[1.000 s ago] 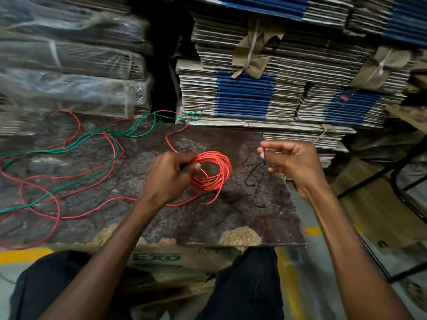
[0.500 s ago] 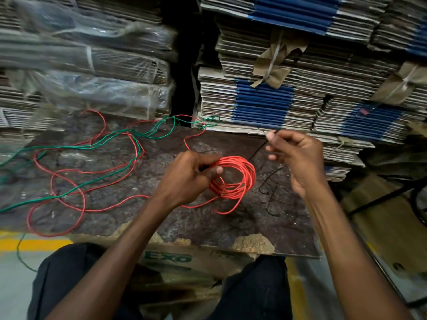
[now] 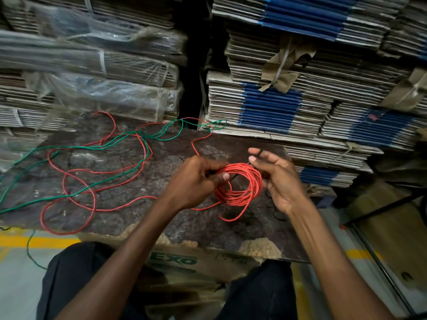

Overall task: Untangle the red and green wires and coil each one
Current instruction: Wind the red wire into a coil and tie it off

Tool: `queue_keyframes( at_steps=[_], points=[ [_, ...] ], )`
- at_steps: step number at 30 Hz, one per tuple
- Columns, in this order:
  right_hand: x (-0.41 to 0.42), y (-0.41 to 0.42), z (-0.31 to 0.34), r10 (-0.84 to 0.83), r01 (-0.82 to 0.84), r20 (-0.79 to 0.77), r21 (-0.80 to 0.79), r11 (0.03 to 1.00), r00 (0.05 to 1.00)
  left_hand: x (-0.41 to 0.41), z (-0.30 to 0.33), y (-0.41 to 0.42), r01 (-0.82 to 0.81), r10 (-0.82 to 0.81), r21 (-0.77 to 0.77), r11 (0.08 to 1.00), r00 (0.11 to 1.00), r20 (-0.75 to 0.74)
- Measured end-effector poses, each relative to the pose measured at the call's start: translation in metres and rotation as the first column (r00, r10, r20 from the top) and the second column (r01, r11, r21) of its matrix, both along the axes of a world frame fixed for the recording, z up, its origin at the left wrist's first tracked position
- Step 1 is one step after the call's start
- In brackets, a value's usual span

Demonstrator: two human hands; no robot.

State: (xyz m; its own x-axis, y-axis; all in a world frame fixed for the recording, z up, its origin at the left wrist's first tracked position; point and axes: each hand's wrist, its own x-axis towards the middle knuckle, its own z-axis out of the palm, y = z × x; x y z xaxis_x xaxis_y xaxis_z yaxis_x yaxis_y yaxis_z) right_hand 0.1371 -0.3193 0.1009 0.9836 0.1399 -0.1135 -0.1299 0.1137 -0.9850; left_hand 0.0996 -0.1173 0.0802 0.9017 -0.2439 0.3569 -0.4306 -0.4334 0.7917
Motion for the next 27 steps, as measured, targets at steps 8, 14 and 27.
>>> queue_keyframes(
  at_steps=[8, 14, 27],
  points=[
    [-0.011, 0.007, 0.005, 0.086, -0.089, -0.07, -0.042, 0.995, 0.994, 0.001, -0.005, -0.004, -0.061, 0.061, 0.094, 0.994, 0.998, 0.009],
    [-0.022, 0.001, 0.007, 0.217, -0.226, -0.12, -0.066, 0.972, 0.969, 0.001, -0.005, -0.005, -0.119, 0.117, 0.153, 0.981, 0.993, 0.023],
    [-0.029, 0.001, -0.002, 0.265, -0.265, 0.038, -0.015, 0.964, 0.963, -0.005, 0.005, -0.008, -0.162, 0.15, 0.172, 0.972, 0.985, 0.08]
  ],
)
